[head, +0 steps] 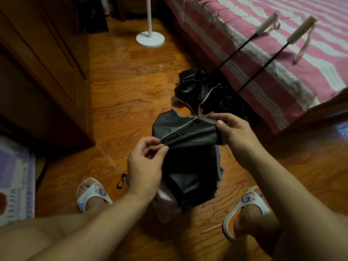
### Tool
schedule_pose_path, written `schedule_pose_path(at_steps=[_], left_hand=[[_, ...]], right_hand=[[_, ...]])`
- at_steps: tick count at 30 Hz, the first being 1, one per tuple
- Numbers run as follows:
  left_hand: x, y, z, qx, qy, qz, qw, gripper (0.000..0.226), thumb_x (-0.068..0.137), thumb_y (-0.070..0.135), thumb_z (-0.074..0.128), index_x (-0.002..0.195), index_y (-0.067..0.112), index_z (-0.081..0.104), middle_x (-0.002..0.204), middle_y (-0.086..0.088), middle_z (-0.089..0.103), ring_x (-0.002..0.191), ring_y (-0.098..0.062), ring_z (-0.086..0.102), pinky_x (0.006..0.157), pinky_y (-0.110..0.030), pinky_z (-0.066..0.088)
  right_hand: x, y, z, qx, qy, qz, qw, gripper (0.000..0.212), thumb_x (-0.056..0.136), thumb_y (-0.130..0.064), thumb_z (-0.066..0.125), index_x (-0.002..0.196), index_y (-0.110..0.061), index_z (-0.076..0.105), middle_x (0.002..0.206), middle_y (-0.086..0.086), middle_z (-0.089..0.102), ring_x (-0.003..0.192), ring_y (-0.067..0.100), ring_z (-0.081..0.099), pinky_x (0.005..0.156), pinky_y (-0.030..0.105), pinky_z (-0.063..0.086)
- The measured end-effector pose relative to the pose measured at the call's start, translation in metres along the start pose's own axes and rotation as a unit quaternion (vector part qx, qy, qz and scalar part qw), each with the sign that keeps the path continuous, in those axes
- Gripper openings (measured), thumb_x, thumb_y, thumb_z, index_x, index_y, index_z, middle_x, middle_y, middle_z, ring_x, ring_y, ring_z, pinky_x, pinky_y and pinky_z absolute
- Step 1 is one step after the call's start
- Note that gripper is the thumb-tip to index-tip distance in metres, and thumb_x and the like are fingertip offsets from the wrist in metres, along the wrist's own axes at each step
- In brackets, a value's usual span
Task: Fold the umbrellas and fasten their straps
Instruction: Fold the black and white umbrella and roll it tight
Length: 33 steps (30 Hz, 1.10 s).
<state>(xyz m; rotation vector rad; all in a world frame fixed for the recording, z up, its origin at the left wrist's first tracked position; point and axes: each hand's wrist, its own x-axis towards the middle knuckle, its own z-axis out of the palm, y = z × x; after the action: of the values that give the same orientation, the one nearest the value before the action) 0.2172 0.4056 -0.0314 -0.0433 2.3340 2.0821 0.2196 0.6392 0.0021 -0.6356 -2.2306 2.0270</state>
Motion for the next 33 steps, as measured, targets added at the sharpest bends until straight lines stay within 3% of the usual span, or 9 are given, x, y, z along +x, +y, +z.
schedule_pose_path(at_steps=[3,8,10,16,20,22,24,27,33], left_hand=[[-0.008,-0.001,-0.004,0.034,-0.01,0.047,0.998,0.024,0.089,0.008,0.076,0.096,0.029,0.067,0.093,0.011,0.069,0.092,-0.005,0.066,0.083,-0.021,0.054],[-0.001,-0.007,-0.001,-0.072,-0.11,-0.122,0.984,0.044,0.093,0.013,0.072,0.13,0.035,0.061,0.122,-0.008,0.068,0.113,-0.012,0.067,0.105,-0.037,0.052],[0.002,-0.006,0.0,-0.116,-0.11,-0.155,0.975,0.044,0.093,0.005,0.07,0.126,0.034,0.068,0.129,-0.009,0.066,0.116,-0.015,0.067,0.104,-0.038,0.053],[-0.002,-0.003,-0.007,-0.053,-0.042,-0.071,0.995,0.03,0.092,-0.004,0.068,0.108,0.021,0.074,0.091,0.007,0.076,0.094,-0.006,0.071,0.093,-0.029,0.058],[-0.002,-0.008,0.0,-0.131,-0.074,-0.182,0.972,0.027,0.1,0.015,0.061,0.124,0.026,0.064,0.089,0.014,0.075,0.096,-0.01,0.068,0.077,-0.022,0.051],[0.001,-0.009,0.003,-0.149,-0.077,-0.207,0.964,0.03,0.101,0.021,0.06,0.129,0.029,0.062,0.094,0.015,0.076,0.101,-0.011,0.066,0.083,-0.024,0.048],[0.008,-0.007,0.005,-0.186,-0.066,-0.237,0.951,0.029,0.099,0.016,0.063,0.126,0.025,0.066,0.09,0.019,0.076,0.101,-0.008,0.066,0.089,-0.026,0.05],[0.016,-0.002,0.005,-0.268,-0.025,-0.328,0.906,0.023,0.092,0.004,0.068,0.108,0.021,0.07,0.082,0.005,0.071,0.075,-0.008,0.058,0.071,-0.024,0.045],[-0.003,-0.002,0.005,-0.285,0.022,-0.303,0.909,0.024,0.089,-0.001,0.07,0.105,0.016,0.065,0.091,-0.003,0.067,0.076,-0.01,0.059,0.073,-0.024,0.048]], right_hand=[[0.001,0.0,0.002,-0.01,-0.002,0.0,1.0,0.025,0.107,-0.016,0.049,0.113,-0.021,0.074,0.108,0.003,0.075,0.097,0.014,0.071,0.072,0.024,0.056],[0.002,0.002,0.005,-0.008,-0.01,-0.011,1.0,0.025,0.107,-0.015,0.049,0.113,-0.018,0.073,0.108,0.003,0.076,0.1,0.016,0.073,0.079,0.026,0.057],[0.002,0.003,0.005,-0.01,0.002,-0.004,1.0,0.024,0.107,-0.015,0.05,0.112,-0.017,0.073,0.109,0.005,0.075,0.103,0.02,0.072,0.082,0.032,0.058],[0.0,-0.006,0.001,-0.043,0.032,-0.025,0.998,0.021,0.105,-0.02,0.054,0.11,-0.02,0.074,0.109,0.008,0.073,0.103,0.033,0.07,0.086,0.056,0.058],[-0.004,-0.014,0.004,-0.048,0.016,-0.04,0.998,0.021,0.106,-0.019,0.053,0.111,-0.019,0.073,0.105,0.005,0.074,0.102,0.026,0.072,0.09,0.053,0.059],[-0.004,-0.016,0.007,-0.05,0.011,-0.043,0.998,0.021,0.105,-0.017,0.052,0.11,-0.018,0.073,0.103,0.004,0.074,0.102,0.023,0.072,0.092,0.048,0.059],[-0.004,-0.016,0.009,-0.046,0.007,-0.042,0.998,0.021,0.105,-0.016,0.053,0.108,-0.018,0.073,0.102,0.002,0.074,0.102,0.02,0.072,0.093,0.046,0.059],[-0.003,-0.015,0.011,-0.055,0.011,-0.043,0.997,0.02,0.105,-0.017,0.054,0.108,-0.019,0.074,0.102,0.0,0.073,0.1,0.019,0.072,0.091,0.047,0.06],[-0.001,-0.015,0.011,-0.038,0.058,-0.024,0.997,0.019,0.104,-0.021,0.056,0.104,-0.024,0.075,0.104,0.011,0.073,0.101,0.041,0.07,0.083,0.069,0.054]])
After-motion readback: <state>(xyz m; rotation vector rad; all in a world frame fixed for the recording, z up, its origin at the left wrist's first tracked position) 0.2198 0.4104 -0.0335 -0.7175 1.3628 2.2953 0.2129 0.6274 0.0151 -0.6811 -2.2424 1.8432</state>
